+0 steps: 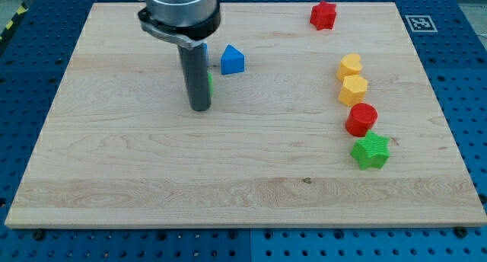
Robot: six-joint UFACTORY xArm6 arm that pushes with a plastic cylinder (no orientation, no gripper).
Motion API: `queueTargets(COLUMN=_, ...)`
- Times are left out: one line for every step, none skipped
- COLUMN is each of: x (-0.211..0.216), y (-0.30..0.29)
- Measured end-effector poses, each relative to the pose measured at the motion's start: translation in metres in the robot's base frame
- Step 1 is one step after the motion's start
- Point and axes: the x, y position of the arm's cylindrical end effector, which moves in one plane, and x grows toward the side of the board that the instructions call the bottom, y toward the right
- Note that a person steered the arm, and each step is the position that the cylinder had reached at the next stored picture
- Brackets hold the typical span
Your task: Move the green circle left side of the blue cube
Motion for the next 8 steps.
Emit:
queueTargets(x=0.003, y=0.024)
queueTargets(x=0.001, y=0.023)
queueTargets(x=-0.017, y=0.010)
queueTargets(x=-0.026, y=-0.010)
queueTargets(x=-0.034, y=-0.035)
queueTargets(x=-0.044, y=-0.045)
queueTargets(x=-0.052, y=-0.045)
queueTargets(x=-0.057, y=-0.050)
